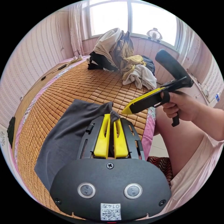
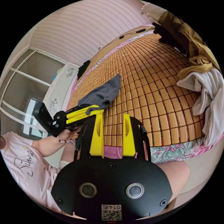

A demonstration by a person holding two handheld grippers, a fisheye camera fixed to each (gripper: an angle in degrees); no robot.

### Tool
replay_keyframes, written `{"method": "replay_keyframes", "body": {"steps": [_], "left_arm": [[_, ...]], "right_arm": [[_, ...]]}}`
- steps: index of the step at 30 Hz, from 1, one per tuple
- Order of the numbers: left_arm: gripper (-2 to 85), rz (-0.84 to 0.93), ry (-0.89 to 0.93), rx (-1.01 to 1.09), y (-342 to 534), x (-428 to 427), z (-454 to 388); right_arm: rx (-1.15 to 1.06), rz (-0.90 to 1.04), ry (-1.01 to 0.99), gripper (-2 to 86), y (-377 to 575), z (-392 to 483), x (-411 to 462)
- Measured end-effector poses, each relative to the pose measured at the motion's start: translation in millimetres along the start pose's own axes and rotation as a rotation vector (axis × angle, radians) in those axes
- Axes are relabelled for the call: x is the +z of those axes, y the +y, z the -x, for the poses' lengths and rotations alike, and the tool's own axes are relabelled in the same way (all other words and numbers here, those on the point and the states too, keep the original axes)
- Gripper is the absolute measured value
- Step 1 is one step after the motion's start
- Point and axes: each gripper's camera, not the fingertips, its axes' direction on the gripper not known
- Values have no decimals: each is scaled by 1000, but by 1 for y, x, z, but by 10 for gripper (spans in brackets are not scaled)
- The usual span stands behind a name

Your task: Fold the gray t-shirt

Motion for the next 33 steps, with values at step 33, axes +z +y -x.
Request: {"method": "replay_keyframes", "body": {"steps": [33], "left_arm": [[-8, -109, 180, -99, 80, -86, -3]], "right_arm": [[346, -85, -456, 95, -27, -105, -41]]}}
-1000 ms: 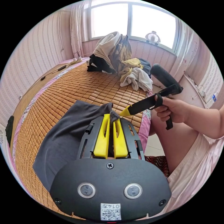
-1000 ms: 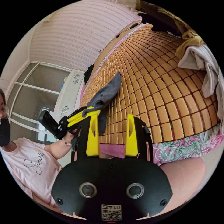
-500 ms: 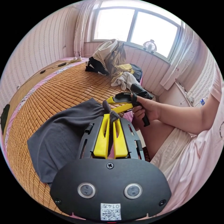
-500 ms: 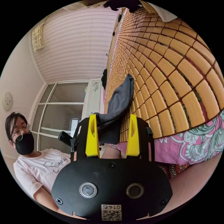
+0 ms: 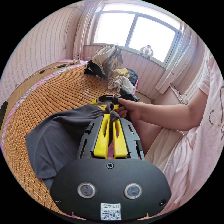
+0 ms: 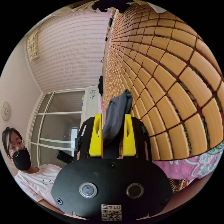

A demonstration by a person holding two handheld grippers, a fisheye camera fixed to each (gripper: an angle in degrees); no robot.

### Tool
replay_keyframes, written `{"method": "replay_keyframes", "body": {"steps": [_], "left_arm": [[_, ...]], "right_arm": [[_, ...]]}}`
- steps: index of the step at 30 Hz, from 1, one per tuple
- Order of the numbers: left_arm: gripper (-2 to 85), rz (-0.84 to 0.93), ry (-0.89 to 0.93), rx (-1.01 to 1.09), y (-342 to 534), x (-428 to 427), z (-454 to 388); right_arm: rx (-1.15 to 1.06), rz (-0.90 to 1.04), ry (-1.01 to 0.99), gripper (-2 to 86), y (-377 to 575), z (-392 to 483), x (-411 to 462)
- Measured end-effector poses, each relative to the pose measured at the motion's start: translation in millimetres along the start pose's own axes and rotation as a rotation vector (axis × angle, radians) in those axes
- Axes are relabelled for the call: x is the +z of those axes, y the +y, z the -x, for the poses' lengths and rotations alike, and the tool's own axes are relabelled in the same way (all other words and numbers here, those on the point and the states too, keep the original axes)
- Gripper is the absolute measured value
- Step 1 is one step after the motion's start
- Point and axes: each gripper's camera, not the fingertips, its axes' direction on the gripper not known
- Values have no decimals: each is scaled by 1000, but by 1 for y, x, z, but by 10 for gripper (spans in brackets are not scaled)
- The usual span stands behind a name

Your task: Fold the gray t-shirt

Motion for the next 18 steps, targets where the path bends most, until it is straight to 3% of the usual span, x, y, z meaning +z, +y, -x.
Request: {"method": "replay_keyframes", "body": {"steps": [1, 6, 13, 18], "left_arm": [[-8, 4, 3, 0, 2, -3, 1], [-8, -30, 47, 1, 8, -11, 2], [-9, -120, 203, -16, 6, -7, -2], [-8, -207, 216, -113, 15, -31, 23]], "right_arm": [[-7, 0, -22, 54, -2, 0, 2], [-64, -59, -100, 32, 4, 14, -27], [-256, -83, 180, 24, 25, 78, -85], [-366, -36, 272, 24, 24, 131, -47]]}}
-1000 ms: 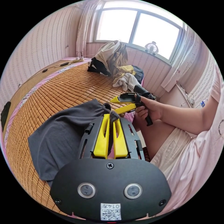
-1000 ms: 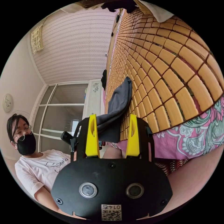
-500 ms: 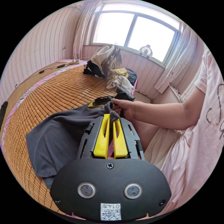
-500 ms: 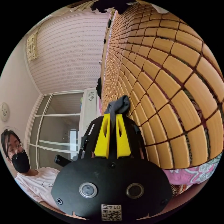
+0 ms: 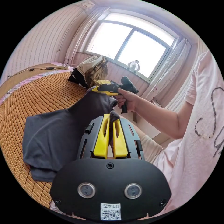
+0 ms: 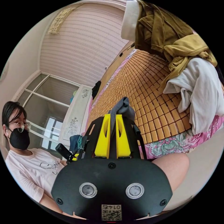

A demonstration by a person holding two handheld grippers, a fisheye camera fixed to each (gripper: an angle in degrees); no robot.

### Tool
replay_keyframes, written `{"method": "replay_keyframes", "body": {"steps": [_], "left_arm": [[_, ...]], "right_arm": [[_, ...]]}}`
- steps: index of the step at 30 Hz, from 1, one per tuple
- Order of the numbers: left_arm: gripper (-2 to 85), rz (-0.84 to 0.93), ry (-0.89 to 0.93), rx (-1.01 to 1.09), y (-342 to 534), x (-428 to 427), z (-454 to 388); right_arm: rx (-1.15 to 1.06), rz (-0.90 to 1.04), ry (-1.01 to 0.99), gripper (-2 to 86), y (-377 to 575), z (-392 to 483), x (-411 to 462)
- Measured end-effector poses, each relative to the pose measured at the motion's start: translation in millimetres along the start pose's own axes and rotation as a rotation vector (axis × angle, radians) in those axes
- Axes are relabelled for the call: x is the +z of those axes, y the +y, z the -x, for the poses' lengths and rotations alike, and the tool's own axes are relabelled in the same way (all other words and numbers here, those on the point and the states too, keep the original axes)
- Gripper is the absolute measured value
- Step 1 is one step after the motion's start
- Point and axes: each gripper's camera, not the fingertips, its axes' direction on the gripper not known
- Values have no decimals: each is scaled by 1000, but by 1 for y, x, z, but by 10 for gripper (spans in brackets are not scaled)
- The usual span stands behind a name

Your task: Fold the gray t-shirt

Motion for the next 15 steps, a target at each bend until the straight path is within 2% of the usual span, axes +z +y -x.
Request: {"method": "replay_keyframes", "body": {"steps": [2, 7, 12, 15], "left_arm": [[-8, -26, -37, -46, 3, -19, 14], [-8, -61, -233, -241, 30, -74, 68], [-8, -50, -402, -446, 62, -98, 123], [-8, -23, -423, -585, 82, -102, 156]], "right_arm": [[-46, 89, 18, 25, -13, 22, 36], [-139, 304, 60, 31, -40, 74, 189], [-101, 394, 104, 48, -43, 88, 319], [-147, 401, 196, 57, -40, 99, 355]]}}
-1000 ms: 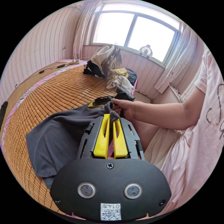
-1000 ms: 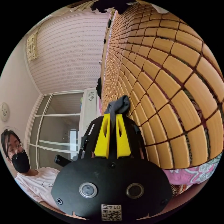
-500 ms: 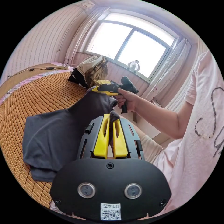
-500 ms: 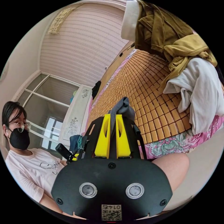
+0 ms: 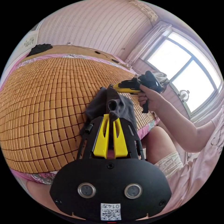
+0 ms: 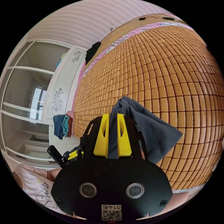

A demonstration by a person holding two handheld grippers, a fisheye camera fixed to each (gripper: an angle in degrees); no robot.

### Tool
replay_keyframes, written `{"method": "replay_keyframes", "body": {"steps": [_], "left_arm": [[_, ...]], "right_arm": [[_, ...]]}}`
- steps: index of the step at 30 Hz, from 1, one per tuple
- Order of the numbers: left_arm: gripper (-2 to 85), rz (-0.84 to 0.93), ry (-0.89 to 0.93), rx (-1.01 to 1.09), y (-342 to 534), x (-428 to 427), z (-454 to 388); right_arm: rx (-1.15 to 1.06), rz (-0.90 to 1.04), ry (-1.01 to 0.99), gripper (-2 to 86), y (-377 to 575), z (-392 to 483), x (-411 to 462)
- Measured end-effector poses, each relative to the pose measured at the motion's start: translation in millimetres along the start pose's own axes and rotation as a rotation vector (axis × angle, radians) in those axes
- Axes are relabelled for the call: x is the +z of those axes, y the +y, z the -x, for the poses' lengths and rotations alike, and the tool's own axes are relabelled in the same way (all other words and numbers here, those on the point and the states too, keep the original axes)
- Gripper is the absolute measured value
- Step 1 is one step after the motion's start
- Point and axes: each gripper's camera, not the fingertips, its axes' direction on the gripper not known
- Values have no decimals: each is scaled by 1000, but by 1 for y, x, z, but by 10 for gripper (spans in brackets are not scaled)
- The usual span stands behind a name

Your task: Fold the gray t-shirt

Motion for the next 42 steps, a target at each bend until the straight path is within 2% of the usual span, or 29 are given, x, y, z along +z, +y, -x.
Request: {"method": "replay_keyframes", "body": {"steps": [5, 7, 11, 12, 14, 18, 20, 24, 26, 29, 36, 39, 42], "left_arm": [[-7, 18, 37, -78, 0, 0, 32], [-7, 18, 44, -82, -1, -4, 40], [-6, 22, 48, -89, -3, -8, 52], [-5, 20, 48, -85, -4, -11, 55], [-5, 3, 60, -74, -5, -17, 59], [-4, -41, 100, -58, -9, -29, 68], [-3, -44, 72, -84, -8, -30, 76], [4, -36, 74, -150, -5, -35, 94], [4, -39, 61, -136, -5, -39, 97], [-1, -50, 66, -113, -4, -44, 102], [-4, -55, 57, -96, -5, -53, 110], [-2, -14, 36, -123, -3, -50, 119], [0, 1, 35, -149, 2, -50, 125]], "right_arm": [[-217, -86, 159, 59, -7, 33, 9], [-335, -53, 268, 81, -18, 50, 38], [-481, 102, 344, 103, -34, 71, 107], [-488, 165, 350, 90, -37, 73, 126], [-477, 150, 348, 53, -40, 79, 129], [-470, -34, 370, 12, -44, 97, 99], [-467, -36, 359, 12, -55, 96, 103], [-462, 125, 357, 40, -68, 90, 143], [-480, 169, 397, 61, -59, 87, 159], [-474, 274, 520, 38, -48, 77, 189], [-384, 150, 468, 20, -56, 61, 187], [-339, 214, 454, 35, -66, 53, 202], [-390, 99, 525, 54, -70, 78, 195]]}}
